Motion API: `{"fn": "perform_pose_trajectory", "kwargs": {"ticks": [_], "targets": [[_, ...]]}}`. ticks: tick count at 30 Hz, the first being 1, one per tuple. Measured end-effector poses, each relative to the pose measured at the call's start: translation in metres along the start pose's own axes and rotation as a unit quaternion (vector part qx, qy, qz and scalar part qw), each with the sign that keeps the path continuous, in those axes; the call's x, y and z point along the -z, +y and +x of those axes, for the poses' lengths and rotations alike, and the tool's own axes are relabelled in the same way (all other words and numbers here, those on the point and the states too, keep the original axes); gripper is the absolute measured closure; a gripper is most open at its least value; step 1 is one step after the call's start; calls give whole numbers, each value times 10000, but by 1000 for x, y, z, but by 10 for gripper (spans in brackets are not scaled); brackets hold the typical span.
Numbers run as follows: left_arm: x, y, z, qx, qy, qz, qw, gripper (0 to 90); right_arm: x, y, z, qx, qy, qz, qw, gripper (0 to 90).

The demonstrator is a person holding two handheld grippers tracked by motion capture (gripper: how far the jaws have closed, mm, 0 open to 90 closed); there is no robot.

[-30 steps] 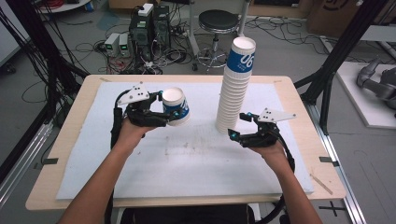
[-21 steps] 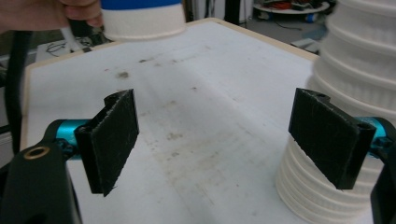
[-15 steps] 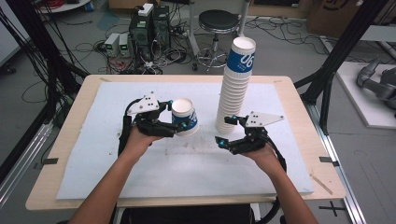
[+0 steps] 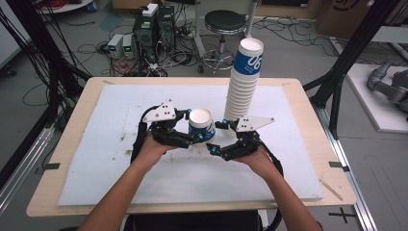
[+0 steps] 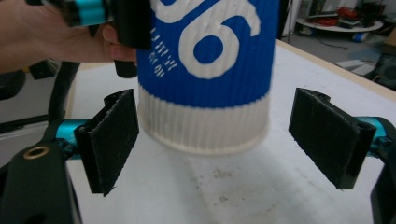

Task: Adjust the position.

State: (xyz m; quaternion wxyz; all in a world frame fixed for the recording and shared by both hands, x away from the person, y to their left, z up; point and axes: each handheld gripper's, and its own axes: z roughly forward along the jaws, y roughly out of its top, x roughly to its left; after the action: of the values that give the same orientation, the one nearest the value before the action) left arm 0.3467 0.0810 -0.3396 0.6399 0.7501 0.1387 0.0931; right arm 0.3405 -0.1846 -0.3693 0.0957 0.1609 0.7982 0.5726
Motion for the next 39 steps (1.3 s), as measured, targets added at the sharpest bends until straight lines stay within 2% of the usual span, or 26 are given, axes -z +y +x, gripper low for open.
{"fn": "perform_pose_trajectory", "kwargs": {"ticks": [3,4,5,9,11,12,14,18,22,23,24,26,27,28,30,32,34,35,36,39], "targets": [[-6,-1,-3,-37,-81,50,9999,272,-6,0,1,-2,142,22,9999,163],[-7,-1,-3,-62,-52,97,9999,272,-7,1,2,41,68,60,10000,176],[-8,-2,-3,-65,-71,115,9999,275,-7,2,2,159,124,128,9997,247],[-10,-3,-4,10,-127,204,9997,264,-3,2,1,289,91,243,9992,296],[-11,-2,-5,-27,-178,297,9994,237,0,4,1,444,141,400,9981,314],[-12,-1,-5,-98,-148,371,9992,237,0,4,1,444,141,400,9981,314],[-12,4,-5,-174,-107,512,9985,164,2,5,3,566,133,491,9971,314],[-9,16,-6,-421,-128,692,9966,165,4,8,3,803,73,737,9940,314],[-9,21,-4,-455,-302,744,9957,174,5,8,4,877,114,888,9921,313],[-9,21,-3,-501,-441,770,9948,208,5,8,4,907,98,934,9914,311],[-10,21,-4,-611,-536,780,9936,301,5,7,3,914,90,950,9912,303],[-10,20,-3,-594,-518,820,9935,300,5,6,2,890,95,914,9918,261],[-10,20,-2,-621,-502,844,9932,302,8,5,2,721,114,580,9956,246],[-9,18,-1,-622,-489,839,9933,302,8,5,2,721,114,580,9956,246],[-9,15,0,-407,-546,556,9961,305,11,5,3,575,41,283,9979,152],[-7,14,0,-243,-591,250,9976,306,10,3,2,505,-18,299,9983,152],[-7,13,1,-255,-593,258,9976,307,7,-1,0,336,105,293,9990,154],[-6,13,1,-262,-572,281,9976,308,9,-1,-1,402,191,352,9984,251],[-6,11,2,-169,-592,284,9977,308,9,-1,-1,402,191,352,9984,251],[-4,9,3,-52,-643,331,9974,304,13,1,0,654,158,442,9968,301]]}}
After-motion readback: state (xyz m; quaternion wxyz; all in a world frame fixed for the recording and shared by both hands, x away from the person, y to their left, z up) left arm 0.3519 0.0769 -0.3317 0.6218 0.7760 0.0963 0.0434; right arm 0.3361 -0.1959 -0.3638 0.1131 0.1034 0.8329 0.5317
